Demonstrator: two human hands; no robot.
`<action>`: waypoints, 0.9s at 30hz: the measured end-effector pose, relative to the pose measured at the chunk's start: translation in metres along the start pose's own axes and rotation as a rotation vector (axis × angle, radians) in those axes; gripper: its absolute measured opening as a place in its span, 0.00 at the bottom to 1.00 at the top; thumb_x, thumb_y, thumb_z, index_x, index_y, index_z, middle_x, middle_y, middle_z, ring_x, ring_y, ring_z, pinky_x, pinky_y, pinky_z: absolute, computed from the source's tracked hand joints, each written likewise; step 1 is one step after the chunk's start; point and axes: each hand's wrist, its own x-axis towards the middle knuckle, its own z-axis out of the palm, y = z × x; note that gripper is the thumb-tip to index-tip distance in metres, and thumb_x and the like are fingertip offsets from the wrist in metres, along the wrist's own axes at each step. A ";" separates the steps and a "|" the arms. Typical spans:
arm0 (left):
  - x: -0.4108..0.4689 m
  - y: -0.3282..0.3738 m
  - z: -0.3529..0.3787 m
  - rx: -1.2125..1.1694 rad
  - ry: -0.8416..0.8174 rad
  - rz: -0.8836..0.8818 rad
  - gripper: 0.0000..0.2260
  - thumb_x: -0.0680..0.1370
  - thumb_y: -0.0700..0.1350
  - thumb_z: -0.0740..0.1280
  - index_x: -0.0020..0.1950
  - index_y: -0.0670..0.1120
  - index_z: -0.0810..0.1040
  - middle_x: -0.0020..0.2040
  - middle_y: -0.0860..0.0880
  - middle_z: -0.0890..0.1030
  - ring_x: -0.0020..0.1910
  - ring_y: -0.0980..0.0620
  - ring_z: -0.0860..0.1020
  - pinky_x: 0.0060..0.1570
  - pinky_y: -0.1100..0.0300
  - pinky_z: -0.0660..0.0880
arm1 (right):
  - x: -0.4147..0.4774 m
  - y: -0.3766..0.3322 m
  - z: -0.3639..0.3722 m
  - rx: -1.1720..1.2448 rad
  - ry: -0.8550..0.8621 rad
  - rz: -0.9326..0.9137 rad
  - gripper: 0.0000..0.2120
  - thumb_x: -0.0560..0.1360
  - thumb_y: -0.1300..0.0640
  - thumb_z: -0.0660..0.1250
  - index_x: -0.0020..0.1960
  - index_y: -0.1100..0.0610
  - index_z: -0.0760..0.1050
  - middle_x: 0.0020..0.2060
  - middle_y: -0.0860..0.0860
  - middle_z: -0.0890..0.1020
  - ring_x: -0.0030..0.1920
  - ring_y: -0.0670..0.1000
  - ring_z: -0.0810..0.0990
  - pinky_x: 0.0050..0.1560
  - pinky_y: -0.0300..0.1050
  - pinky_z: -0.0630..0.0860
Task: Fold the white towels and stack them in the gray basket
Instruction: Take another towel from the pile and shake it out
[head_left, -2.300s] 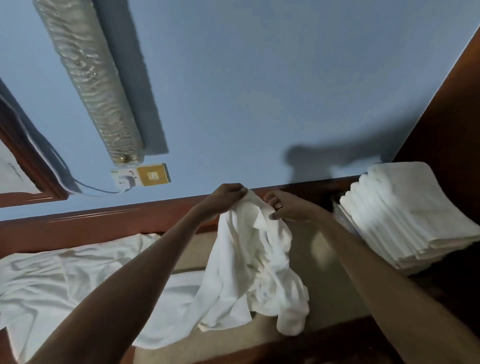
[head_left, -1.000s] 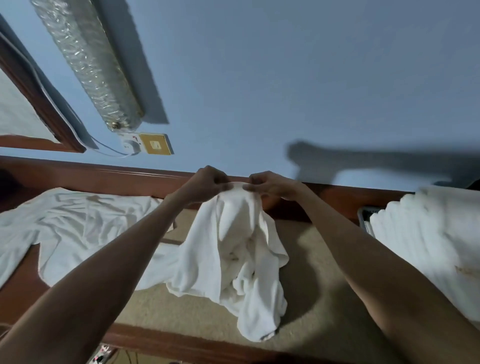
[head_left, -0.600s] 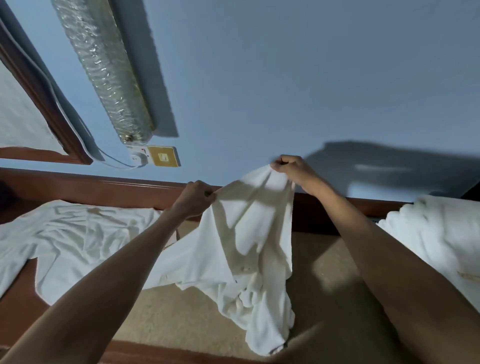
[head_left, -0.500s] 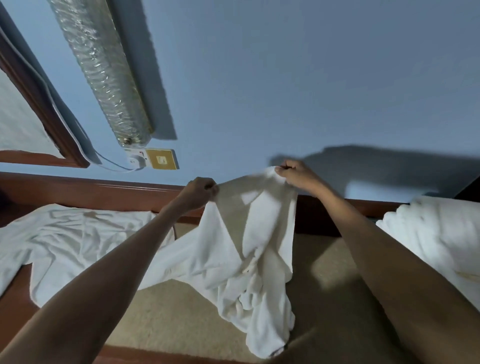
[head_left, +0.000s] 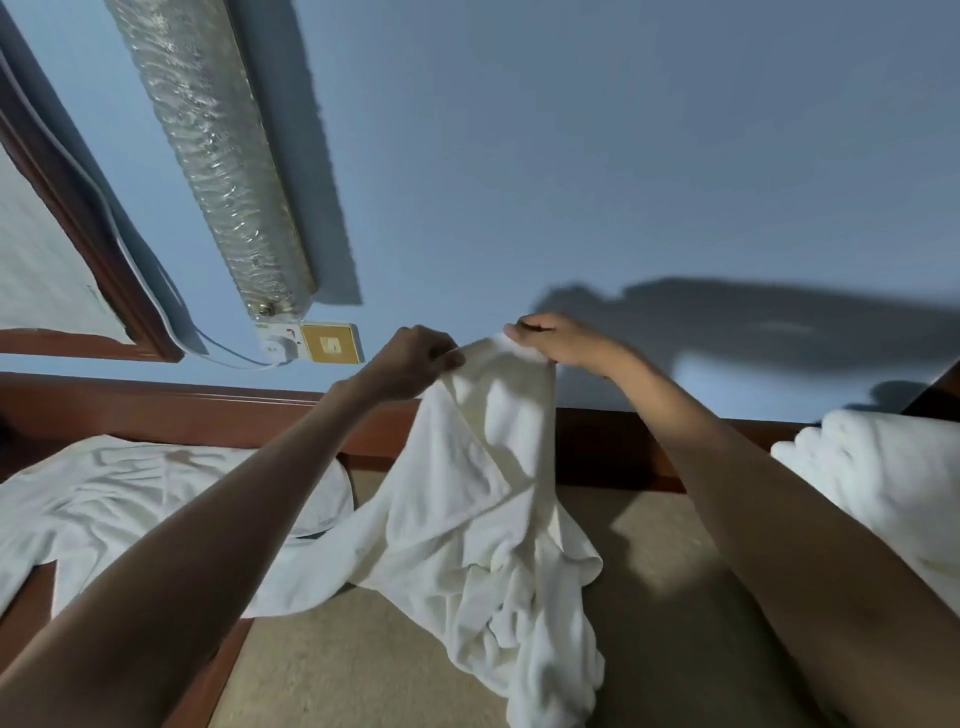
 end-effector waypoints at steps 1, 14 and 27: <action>-0.002 -0.005 0.003 0.022 0.013 -0.003 0.11 0.83 0.44 0.67 0.44 0.41 0.82 0.38 0.46 0.82 0.37 0.48 0.78 0.39 0.53 0.71 | 0.002 0.000 -0.003 0.032 0.053 -0.006 0.25 0.82 0.43 0.65 0.45 0.67 0.74 0.38 0.62 0.75 0.42 0.54 0.78 0.44 0.45 0.64; 0.007 -0.056 -0.016 0.120 0.133 -0.177 0.08 0.83 0.39 0.63 0.49 0.43 0.82 0.43 0.43 0.83 0.46 0.39 0.79 0.43 0.53 0.71 | 0.012 0.040 -0.049 0.058 0.604 0.096 0.24 0.81 0.49 0.66 0.32 0.52 0.59 0.27 0.49 0.62 0.29 0.48 0.62 0.35 0.47 0.57; 0.039 -0.022 -0.071 -0.146 0.573 -0.186 0.08 0.83 0.47 0.65 0.54 0.47 0.83 0.45 0.46 0.82 0.46 0.45 0.79 0.39 0.58 0.68 | 0.012 0.040 -0.073 -0.121 0.904 0.078 0.25 0.79 0.45 0.66 0.31 0.58 0.63 0.30 0.54 0.71 0.37 0.57 0.71 0.37 0.48 0.65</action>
